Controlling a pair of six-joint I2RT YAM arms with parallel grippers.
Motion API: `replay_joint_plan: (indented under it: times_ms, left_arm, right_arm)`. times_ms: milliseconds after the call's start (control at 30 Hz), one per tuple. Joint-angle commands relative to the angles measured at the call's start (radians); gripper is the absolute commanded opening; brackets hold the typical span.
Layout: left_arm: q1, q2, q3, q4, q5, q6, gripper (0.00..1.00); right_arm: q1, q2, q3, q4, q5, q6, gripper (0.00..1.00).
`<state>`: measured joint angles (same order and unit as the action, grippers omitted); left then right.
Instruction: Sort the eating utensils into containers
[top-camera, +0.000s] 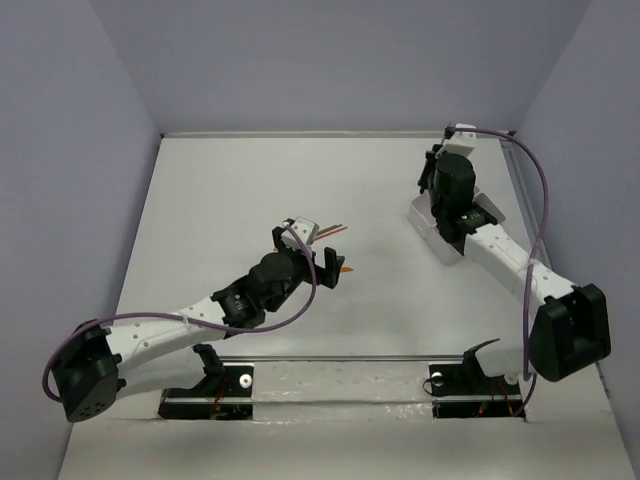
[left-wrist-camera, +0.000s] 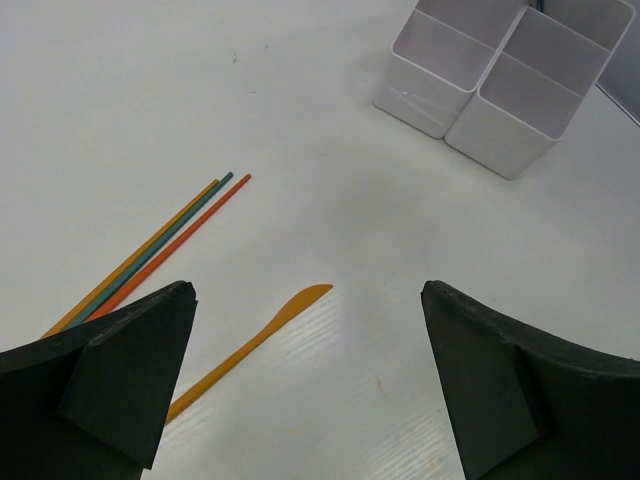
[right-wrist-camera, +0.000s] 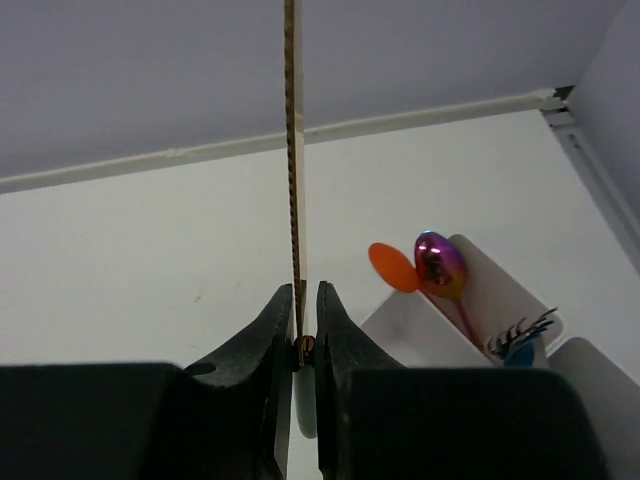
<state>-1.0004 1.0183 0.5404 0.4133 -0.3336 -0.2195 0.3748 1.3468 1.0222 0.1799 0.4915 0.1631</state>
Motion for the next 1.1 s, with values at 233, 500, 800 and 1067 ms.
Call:
replay_joint_plan:
  times_ms: [233, 500, 800, 1067]
  left_arm:
    - [-0.004, 0.078, 0.032, -0.039, -0.087, 0.012, 0.99]
    - [-0.004, 0.094, 0.041, -0.057, -0.113, 0.009, 0.99]
    - [0.014, 0.172, 0.069, -0.079, -0.105, 0.011, 0.99]
    - [0.036, 0.192, 0.072, -0.079, -0.082, 0.006, 0.99]
  right_arm:
    - [-0.030, 0.253, 0.093, 0.388, 0.272, -0.396, 0.00]
    - [-0.048, 0.377, 0.095, 0.487, 0.321, -0.468, 0.00]
    - [-0.057, 0.385, 0.027, 0.500, 0.325, -0.412, 0.00]
    - [-0.057, 0.396, -0.043, 0.489, 0.341, -0.343, 0.01]
